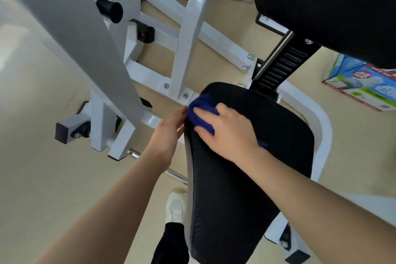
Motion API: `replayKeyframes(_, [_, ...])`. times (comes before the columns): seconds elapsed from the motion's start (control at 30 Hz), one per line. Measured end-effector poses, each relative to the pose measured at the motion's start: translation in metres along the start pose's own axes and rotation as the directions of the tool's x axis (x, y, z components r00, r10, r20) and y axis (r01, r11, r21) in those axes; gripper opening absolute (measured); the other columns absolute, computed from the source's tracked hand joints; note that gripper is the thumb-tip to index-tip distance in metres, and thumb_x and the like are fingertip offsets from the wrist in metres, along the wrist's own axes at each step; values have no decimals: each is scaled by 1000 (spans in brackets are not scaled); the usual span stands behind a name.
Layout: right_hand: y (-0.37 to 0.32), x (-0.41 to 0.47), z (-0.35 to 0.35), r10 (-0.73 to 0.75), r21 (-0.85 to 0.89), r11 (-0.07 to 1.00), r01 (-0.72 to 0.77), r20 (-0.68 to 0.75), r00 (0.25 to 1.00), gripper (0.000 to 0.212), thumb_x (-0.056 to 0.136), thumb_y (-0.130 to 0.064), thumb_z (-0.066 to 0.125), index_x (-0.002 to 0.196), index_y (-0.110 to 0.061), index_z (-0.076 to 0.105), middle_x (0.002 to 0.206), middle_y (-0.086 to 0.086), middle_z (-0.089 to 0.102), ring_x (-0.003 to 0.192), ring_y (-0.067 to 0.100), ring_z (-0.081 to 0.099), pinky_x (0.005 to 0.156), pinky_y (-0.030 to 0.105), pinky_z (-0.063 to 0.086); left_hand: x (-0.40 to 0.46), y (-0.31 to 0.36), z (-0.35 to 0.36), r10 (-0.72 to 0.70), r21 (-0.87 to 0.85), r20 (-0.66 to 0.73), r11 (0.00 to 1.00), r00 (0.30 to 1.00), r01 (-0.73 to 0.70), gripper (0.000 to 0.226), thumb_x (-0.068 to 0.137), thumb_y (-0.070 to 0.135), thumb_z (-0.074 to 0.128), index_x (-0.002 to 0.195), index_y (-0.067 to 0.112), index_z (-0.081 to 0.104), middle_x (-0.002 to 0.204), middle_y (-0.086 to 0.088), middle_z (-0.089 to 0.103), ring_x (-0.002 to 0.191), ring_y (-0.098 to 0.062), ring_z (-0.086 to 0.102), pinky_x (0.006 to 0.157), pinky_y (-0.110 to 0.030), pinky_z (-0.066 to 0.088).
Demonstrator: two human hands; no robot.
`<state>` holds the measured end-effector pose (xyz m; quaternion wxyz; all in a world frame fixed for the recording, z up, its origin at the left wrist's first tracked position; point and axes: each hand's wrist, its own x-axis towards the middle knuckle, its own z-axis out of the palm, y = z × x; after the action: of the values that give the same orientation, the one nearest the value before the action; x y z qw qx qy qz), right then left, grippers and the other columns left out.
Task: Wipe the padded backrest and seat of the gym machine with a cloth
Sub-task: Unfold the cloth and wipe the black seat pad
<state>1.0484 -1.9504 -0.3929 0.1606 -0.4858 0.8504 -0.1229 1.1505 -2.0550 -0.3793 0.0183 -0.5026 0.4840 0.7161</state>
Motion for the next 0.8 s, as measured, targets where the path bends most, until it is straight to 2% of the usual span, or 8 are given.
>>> replayKeyframes(0.07, [-5,-11,3,-195,-17,981,196,9,981,38,82,-44,51,116,-35,64,76,5,58,59,24,57,50,23,35,2,0,-1,-9,-32,-16,999,1000,9,32,97,27,33,104,26,64,107,9,67,105,-3,59,97,-26,43])
replayKeyframes(0.13, [10,7,4,-238,-112,964,240,32,971,39,85,-45,41,115,-37,64,78,5,58,61,26,57,51,26,39,4,-1,-3,-3,-41,17,999,1000,3,38,99,33,25,105,24,62,112,7,66,108,-4,57,99,-28,41])
replayKeyframes(0.27, [51,53,5,254,-94,962,-258,-45,966,39,98,-43,36,136,-38,45,114,10,55,101,32,54,75,38,45,8,-6,-6,-48,-6,39,999,998,48,46,99,43,21,129,21,48,129,7,58,121,-5,49,110,-30,31])
replayKeyframes(0.33, [43,48,8,301,-57,951,-305,-69,951,39,97,-45,36,133,-36,49,112,11,56,100,34,55,76,39,47,7,-6,-4,-50,0,36,999,998,50,48,99,43,21,132,20,46,129,8,58,122,-5,48,111,-30,30])
replayKeyframes(0.47, [-3,-8,4,-19,39,999,23,-97,995,39,85,-48,41,110,-33,67,78,6,58,65,30,59,54,31,46,5,1,2,-62,-61,-3,996,998,61,34,98,39,27,109,27,56,107,13,65,104,-1,56,100,-25,38])
replayKeyframes(0.6, [6,-12,1,-349,-34,936,351,60,935,40,84,-49,39,109,-36,67,78,4,60,64,25,58,54,30,46,1,6,7,-71,-18,-1,997,998,71,33,96,46,27,108,35,55,111,15,61,102,2,54,95,-24,36])
replayKeyframes(0.7, [57,37,-4,15,-130,991,-22,-61,998,37,93,-46,40,124,-37,57,96,11,59,85,35,60,66,37,48,1,3,8,-46,37,-15,998,999,47,41,97,45,23,119,28,53,120,13,59,114,-4,50,106,-28,32])
replayKeyframes(0.8, [83,49,2,317,-46,946,-322,-89,944,39,97,-43,37,134,-37,48,112,11,55,100,33,54,77,39,47,1,-1,11,-21,124,-32,992,999,25,36,96,46,27,110,35,59,121,16,59,114,-2,50,105,-29,31])
